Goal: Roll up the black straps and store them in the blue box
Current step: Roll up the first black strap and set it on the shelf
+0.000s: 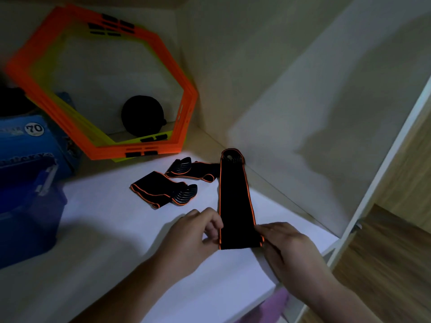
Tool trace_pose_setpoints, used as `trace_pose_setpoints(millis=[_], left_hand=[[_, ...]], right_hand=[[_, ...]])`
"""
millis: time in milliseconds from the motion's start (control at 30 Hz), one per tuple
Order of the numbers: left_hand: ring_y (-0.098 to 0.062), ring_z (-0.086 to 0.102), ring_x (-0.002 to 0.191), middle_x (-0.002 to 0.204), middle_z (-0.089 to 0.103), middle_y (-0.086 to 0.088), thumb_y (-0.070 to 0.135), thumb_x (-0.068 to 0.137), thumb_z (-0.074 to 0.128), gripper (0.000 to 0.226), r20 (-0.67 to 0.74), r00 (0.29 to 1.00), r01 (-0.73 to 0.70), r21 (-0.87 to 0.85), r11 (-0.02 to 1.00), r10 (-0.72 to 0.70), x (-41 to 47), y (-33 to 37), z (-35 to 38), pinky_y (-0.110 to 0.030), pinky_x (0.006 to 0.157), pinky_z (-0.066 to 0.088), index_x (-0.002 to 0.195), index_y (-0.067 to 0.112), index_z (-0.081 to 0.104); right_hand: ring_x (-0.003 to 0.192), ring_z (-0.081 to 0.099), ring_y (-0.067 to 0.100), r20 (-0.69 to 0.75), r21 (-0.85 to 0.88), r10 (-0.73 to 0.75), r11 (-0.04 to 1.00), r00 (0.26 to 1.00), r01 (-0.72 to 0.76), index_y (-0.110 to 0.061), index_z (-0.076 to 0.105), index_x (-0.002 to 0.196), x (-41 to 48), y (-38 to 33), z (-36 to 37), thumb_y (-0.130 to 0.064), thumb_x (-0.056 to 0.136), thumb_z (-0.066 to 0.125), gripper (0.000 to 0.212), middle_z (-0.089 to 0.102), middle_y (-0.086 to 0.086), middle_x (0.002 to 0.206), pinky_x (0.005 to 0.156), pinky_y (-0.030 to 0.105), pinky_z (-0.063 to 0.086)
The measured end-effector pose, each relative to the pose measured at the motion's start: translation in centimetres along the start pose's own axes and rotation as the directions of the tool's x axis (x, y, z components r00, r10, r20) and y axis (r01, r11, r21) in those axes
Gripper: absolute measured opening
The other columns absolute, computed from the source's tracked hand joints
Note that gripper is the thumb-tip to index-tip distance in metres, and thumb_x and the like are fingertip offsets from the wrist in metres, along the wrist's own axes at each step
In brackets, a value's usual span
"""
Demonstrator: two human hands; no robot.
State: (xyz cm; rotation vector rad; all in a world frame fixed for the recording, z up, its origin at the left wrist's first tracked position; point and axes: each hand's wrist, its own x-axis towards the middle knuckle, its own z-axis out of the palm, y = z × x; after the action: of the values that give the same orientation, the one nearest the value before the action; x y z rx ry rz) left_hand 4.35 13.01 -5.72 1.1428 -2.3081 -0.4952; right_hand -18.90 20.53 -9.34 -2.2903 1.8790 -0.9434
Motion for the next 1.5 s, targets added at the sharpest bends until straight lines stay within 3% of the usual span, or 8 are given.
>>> trace_pose_setpoints(millis=[333, 500, 600, 800, 933, 1100, 1233, 1500], left_hand=[[0.012, 0.029, 0.139, 0.152, 0.038, 0.029, 0.039, 0.082, 0.049, 0.061, 0.256, 0.955, -0.176, 0.094, 0.98, 0.147, -0.3, -1.5, -0.1, -0.014, 0.112, 0.029, 0.143, 0.038, 0.05], [0.01, 0.048, 0.121, 0.126, 0.059, 0.032, 0.035, 0.094, 0.056, 0.034, 0.147, 0.972, -0.191, 0.055, 0.98, 0.181, -0.6, -0.9, 0.2, -0.012, 0.098, 0.041, 0.127, 0.035, 0.066], [0.004, 0.052, 0.103, 0.096, 0.062, 0.026, 0.045, 0.094, 0.047, 0.034, 0.142, 0.974, -0.177, 0.008, 0.984, 0.174, -0.8, -0.1, 0.0, -0.011, 0.085, 0.04, 0.109, 0.028, 0.072], [-0.011, 0.054, 0.079, 0.08, 0.063, -0.006, 0.033, 0.1, 0.053, 0.029, 0.082, 0.993, -0.073, -0.092, 0.993, 0.081, -0.6, 1.0, 0.0, -0.02, 0.068, 0.039, 0.092, 0.008, 0.067], [0.001, 0.064, 0.075, 0.082, 0.074, 0.003, 0.022, 0.096, 0.064, 0.01, 0.11, 0.992, 0.093, -0.326, 0.941, -0.06, -0.2, 1.8, 0.3, -0.016, 0.069, 0.043, 0.101, 0.023, 0.072], [-0.005, 0.066, 0.093, 0.087, 0.073, 0.006, 0.021, 0.084, 0.073, 0.015, 0.081, 0.99, 0.134, -0.275, 0.952, -0.116, -0.1, 1.2, 0.9, -0.016, 0.087, 0.047, 0.097, 0.03, 0.073], [-0.005, 0.068, 0.084, 0.083, 0.074, 0.007, 0.025, 0.085, 0.073, 0.01, 0.041, 0.982, 0.188, -0.289, 0.939, -0.184, 0.5, 0.9, 1.5, -0.023, 0.082, 0.052, 0.093, 0.031, 0.075], [0.001, 0.064, 0.069, 0.076, 0.075, 0.003, 0.017, 0.081, 0.08, 0.052, -0.032, 0.958, 0.256, -0.357, 0.898, -0.285, 0.8, 1.6, 1.5, -0.006, 0.065, 0.043, 0.11, 0.051, 0.054]], right_hand=[[0.142, 0.038, 0.0, 0.197, 0.042, -0.1, 0.995, 0.975, 0.093, -0.029, 0.059, 0.138, 0.7, 1.2, -1.8, -0.028, 0.082, 0.056, 0.056, 0.052, -0.02, 0.146, 0.112, 0.012, 0.032], [0.108, 0.058, 0.001, 0.165, 0.09, -0.177, 0.982, 0.97, 0.164, -0.034, 0.07, 0.112, 1.0, 1.3, -2.2, -0.035, 0.092, 0.061, 0.021, 0.068, -0.024, 0.108, 0.088, 0.023, 0.05], [0.09, 0.051, 0.001, 0.138, 0.101, -0.164, 0.983, 0.977, 0.151, -0.034, 0.06, 0.088, 0.7, 1.1, -2.7, -0.039, 0.093, 0.061, 0.007, 0.051, -0.026, 0.08, 0.072, 0.028, 0.048], [0.092, 0.052, 0.006, 0.152, 0.195, -0.06, 0.98, 0.986, 0.029, -0.03, 0.067, 0.087, 0.9, 1.1, -2.4, -0.035, 0.094, 0.061, 0.01, 0.059, -0.023, 0.082, 0.074, 0.023, 0.041], [0.087, 0.058, 0.007, 0.18, 0.249, 0.13, 0.953, 0.975, -0.173, -0.033, 0.073, 0.09, 1.7, 1.3, -2.3, -0.034, 0.094, 0.064, 0.011, 0.067, -0.009, 0.079, 0.076, 0.027, 0.047], [0.067, 0.059, 0.012, 0.213, 0.311, 0.216, 0.91, 0.953, -0.276, -0.026, 0.07, 0.081, 2.6, 1.2, -2.0, -0.031, 0.095, 0.062, 0.017, 0.068, -0.004, 0.073, 0.068, 0.033, 0.048], [0.068, 0.059, 0.025, 0.2, 0.312, 0.258, 0.898, 0.945, -0.311, -0.016, 0.068, 0.082, 2.9, 1.2, -1.8, -0.034, 0.096, 0.059, 0.025, 0.066, 0.009, 0.074, 0.065, 0.039, 0.048], [0.074, 0.068, 0.01, 0.178, 0.303, 0.337, 0.875, 0.925, -0.377, -0.031, 0.079, 0.088, 3.7, 0.6, -1.2, -0.033, 0.094, 0.063, 0.017, 0.076, -0.007, 0.078, 0.066, 0.022, 0.049]])
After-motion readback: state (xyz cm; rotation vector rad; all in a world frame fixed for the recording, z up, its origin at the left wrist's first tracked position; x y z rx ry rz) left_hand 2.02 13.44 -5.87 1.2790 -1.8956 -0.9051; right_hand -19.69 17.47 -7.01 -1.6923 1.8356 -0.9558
